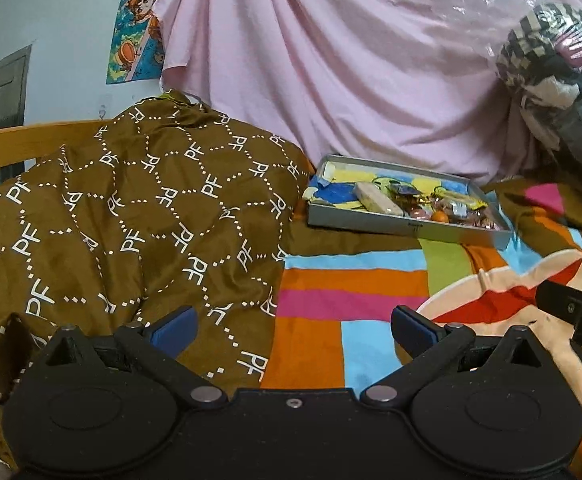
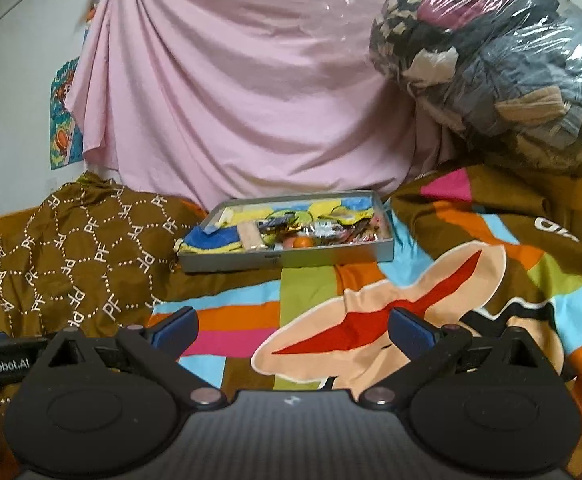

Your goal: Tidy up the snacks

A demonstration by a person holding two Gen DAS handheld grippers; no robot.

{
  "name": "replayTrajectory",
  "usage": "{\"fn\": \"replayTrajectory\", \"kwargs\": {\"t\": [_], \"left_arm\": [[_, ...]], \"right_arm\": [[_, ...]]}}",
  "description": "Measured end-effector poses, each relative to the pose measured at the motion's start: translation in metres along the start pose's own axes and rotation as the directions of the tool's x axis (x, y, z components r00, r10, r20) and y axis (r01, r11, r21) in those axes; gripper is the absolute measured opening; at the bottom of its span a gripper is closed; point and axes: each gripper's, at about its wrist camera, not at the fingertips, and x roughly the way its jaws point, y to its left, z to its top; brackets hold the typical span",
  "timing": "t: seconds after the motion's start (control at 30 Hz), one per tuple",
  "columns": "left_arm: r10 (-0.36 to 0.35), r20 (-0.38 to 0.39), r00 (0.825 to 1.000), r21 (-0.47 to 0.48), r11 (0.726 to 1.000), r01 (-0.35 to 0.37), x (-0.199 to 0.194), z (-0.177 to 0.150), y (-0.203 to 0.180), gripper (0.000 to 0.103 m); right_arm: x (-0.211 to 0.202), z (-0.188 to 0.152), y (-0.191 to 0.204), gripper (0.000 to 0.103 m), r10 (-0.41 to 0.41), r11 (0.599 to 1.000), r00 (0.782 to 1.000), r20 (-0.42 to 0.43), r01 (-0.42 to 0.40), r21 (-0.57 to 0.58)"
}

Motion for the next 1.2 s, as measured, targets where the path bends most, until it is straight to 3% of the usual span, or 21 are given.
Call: {"fn": "replayTrajectory", "kwargs": {"t": [0.43, 1.2], "left_arm": [[0.016, -0.005, 1.000, -0.001, 1.000, -0.016, 0.005, 0.000, 0.002, 0.102], [0.017, 0.017, 1.000, -0.014, 1.000, -0.017, 0.002, 0.002, 0.005, 0.102]], "right_arm": [[0.015, -0.007, -0.007, 0.103, 0.020, 0.999, 0.995, -0.097, -0.016, 0.040], [0.010, -0.005, 0.000, 0.103, 0.030, 1.000, 0.998, -0.062, -0.030, -0.006]]}}
